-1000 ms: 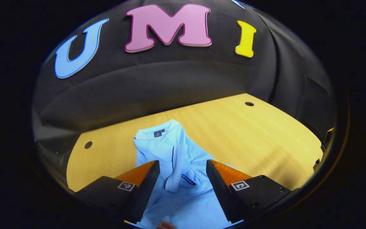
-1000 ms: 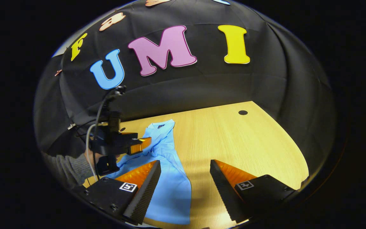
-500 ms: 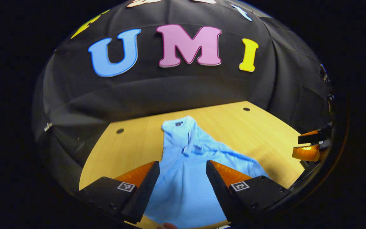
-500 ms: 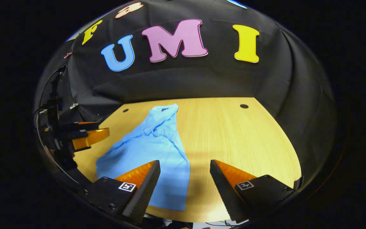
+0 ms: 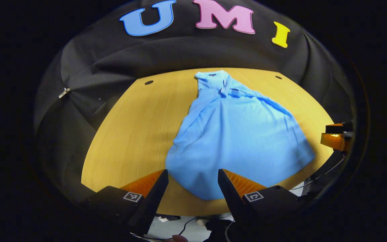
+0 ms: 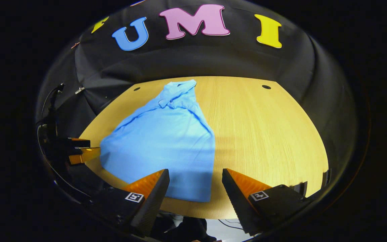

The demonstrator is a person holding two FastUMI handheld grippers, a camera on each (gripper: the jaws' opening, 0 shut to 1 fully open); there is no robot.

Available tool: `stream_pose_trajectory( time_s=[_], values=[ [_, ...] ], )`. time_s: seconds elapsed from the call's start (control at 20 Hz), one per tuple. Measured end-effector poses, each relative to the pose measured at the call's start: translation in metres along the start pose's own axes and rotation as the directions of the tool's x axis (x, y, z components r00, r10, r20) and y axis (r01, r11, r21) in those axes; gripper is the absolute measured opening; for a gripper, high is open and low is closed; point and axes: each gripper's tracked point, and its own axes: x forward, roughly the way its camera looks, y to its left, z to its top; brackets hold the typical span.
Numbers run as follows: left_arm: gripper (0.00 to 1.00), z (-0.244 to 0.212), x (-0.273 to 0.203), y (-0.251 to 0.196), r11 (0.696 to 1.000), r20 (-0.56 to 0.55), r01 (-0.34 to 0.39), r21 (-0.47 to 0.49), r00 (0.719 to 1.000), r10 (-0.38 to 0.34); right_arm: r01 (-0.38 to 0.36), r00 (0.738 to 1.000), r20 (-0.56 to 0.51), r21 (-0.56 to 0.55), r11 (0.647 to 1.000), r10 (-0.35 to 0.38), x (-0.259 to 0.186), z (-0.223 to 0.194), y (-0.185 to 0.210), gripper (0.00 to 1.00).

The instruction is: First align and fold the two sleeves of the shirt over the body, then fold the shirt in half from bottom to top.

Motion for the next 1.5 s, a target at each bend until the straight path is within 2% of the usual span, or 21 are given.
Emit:
stream_pose_trajectory(
  time_s=[0.1, 0.45, 0.65, 0.7, 0.85, 0.95, 1.0, 1.05, 1.1, 1.15, 1.2, 1.25, 1.5],
  values=[
    [0.95, -0.007, 0.011, 0.004, 1.0, -0.031, 0.003, 0.005, 1.0, -0.002, 0.019, 0.999, -0.046, 0.002, 1.0, -0.019, 0.008, -0.015, 0.004, 0.98],
    [0.95, -0.015, 0.036, 0.015, 1.0, -0.073, 0.001, 0.028, 0.997, 0.001, 0.056, 0.993, -0.103, 0.003, 0.998, -0.056, 0.03, -0.036, 0.012, 0.98],
    [0.94, -0.015, 0.043, 0.011, 1.0, -0.075, 0.026, 0.01, 0.997, -0.026, 0.082, 0.983, -0.164, -0.001, 0.997, -0.081, 0.046, -0.053, 0.009, 0.98],
    [0.95, -0.016, 0.043, 0.011, 1.0, -0.079, 0.03, 0.005, 0.996, -0.03, 0.085, 0.987, -0.135, -0.021, 0.996, -0.087, 0.047, -0.048, 0.008, 0.99],
    [0.94, -0.018, 0.044, 0.007, 0.997, -0.093, 0.052, -0.048, 0.994, -0.057, 0.079, 0.985, -0.149, -0.022, 0.997, -0.082, 0.048, -0.05, 0.011, 1.0],
    [0.77, -0.018, 0.045, -0.002, 0.996, -0.099, 0.067, -0.066, 0.992, -0.073, 0.071, 0.987, -0.139, -0.02, 0.997, -0.074, 0.051, -0.047, 0.013, 0.85],
    [0.69, -0.016, 0.043, -0.007, 0.995, -0.096, 0.083, -0.053, 0.991, -0.088, 0.072, 0.989, -0.13, -0.012, 0.997, -0.073, 0.054, -0.043, 0.015, 0.65],
    [0.55, -0.017, 0.044, -0.013, 0.994, -0.101, 0.099, -0.033, 0.99, -0.102, 0.066, 0.989, -0.133, 0.002, 0.998, -0.066, 0.056, -0.043, 0.017, 0.53],
    [0.31, -0.015, 0.045, -0.017, 0.994, -0.094, 0.113, -0.009, 0.989, -0.113, 0.066, 0.99, -0.126, 0.022, 0.998, -0.062, 0.056, -0.041, 0.02, 0.34],
    [0.29, -0.014, 0.045, -0.02, 0.993, -0.09, 0.116, 0.011, 0.989, -0.115, 0.075, 0.99, -0.124, 0.034, 0.997, -0.07, 0.057, -0.041, 0.021, 0.16],
    [0.13, -0.01, 0.046, -0.021, 0.993, -0.078, 0.113, 0.016, 0.991, -0.111, 0.069, 0.99, -0.122, 0.027, 0.997, -0.065, 0.058, -0.04, 0.023, 0.13],
    [0.08, -0.009, 0.047, -0.021, 0.994, -0.079, 0.11, 0.006, 0.991, -0.109, 0.066, 0.991, -0.116, 0.018, 0.998, -0.063, 0.057, -0.04, 0.024, 0.07],
    [0.06, 0.002, 0.042, -0.018, 0.993, -0.039, 0.103, -0.048, 0.994, -0.105, 0.037, 0.994, -0.101, 0.049, 0.998, -0.032, 0.052, -0.032, 0.026, 0.07]
  ],
)
